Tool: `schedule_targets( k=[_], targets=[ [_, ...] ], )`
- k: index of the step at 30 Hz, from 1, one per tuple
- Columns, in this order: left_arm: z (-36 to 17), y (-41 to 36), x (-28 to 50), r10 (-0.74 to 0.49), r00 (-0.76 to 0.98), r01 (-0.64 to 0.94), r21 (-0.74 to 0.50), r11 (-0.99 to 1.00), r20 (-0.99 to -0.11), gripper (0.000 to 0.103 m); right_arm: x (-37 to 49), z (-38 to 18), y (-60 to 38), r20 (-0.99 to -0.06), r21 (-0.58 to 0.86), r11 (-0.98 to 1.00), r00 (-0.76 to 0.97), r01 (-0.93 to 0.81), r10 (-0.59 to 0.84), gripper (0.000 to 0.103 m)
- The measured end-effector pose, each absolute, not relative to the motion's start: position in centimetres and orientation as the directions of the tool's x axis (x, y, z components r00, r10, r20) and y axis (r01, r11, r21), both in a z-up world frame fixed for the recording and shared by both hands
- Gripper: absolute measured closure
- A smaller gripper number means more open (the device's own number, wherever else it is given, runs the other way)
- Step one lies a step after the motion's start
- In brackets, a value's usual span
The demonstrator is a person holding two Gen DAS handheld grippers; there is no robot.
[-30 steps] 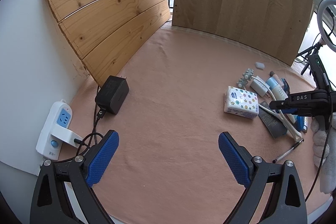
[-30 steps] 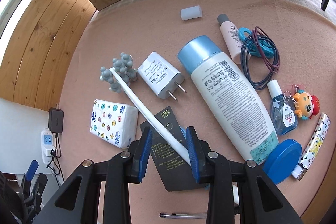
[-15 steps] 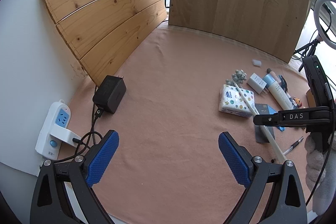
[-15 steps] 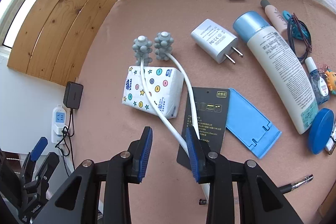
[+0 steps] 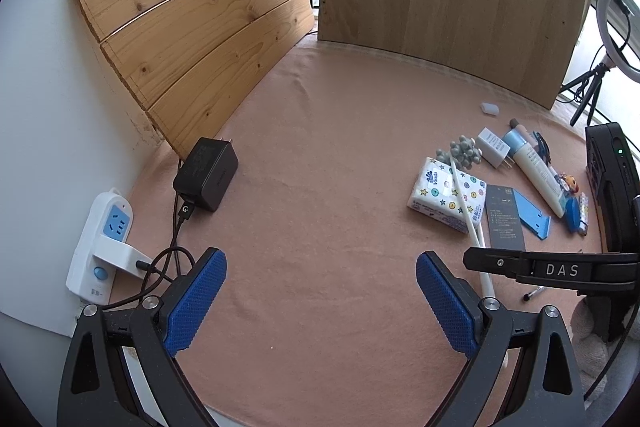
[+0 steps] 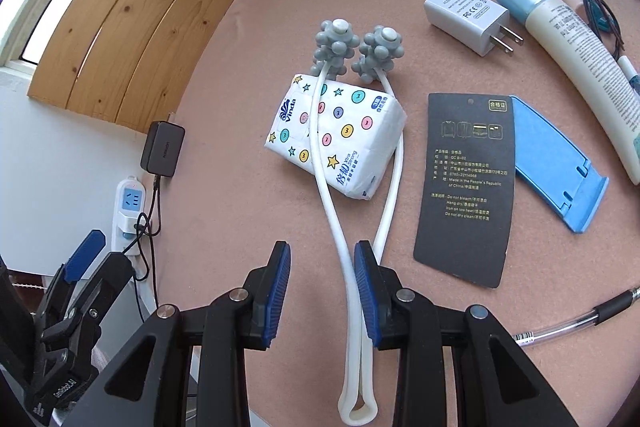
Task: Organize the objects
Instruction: 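Close the right tool on the white roller's handle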
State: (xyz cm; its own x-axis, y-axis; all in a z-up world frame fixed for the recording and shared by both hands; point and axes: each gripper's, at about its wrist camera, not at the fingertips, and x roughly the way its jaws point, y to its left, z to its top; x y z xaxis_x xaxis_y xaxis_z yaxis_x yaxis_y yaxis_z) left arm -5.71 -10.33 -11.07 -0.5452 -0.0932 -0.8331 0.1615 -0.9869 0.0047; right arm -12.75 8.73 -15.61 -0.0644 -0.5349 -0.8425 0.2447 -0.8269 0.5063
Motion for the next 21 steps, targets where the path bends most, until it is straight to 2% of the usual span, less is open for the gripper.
schedule_targets(
  k=[9,14,18,21],
  targets=[
    [-12.4,-6.3,-8.2,-0.021,-0.524,0.049,-0.006,-0.999,-0.852,0.015,-11.5,-13.5,14.1,-0.877,0.388,-0.91,-0.243,0.148,-0.413,0.073],
    [-13.4,-3.2,-9.9,0.031,-0.498,-0.021,-0.023,-1.0,-0.867,0.019,-10.6,-12.3,15.1,-0.901,0.268,-0.955,-0.317,0.128,-0.296,0.073],
    [-14.6,-1.5,-11.1,0.058,-0.468,-0.052,-0.038,-0.998,-0.882,0.026,-10.1,-11.1,15.8,-0.899,0.199,-0.973,-0.374,0.119,-0.229,0.073],
    [-15.5,-0.9,-11.8,0.08,-0.444,-0.061,-0.059,-0.996,-0.892,0.035,-9.6,-10.4,16.4,-0.897,0.155,-0.982,-0.401,0.109,-0.186,0.073]
  ],
)
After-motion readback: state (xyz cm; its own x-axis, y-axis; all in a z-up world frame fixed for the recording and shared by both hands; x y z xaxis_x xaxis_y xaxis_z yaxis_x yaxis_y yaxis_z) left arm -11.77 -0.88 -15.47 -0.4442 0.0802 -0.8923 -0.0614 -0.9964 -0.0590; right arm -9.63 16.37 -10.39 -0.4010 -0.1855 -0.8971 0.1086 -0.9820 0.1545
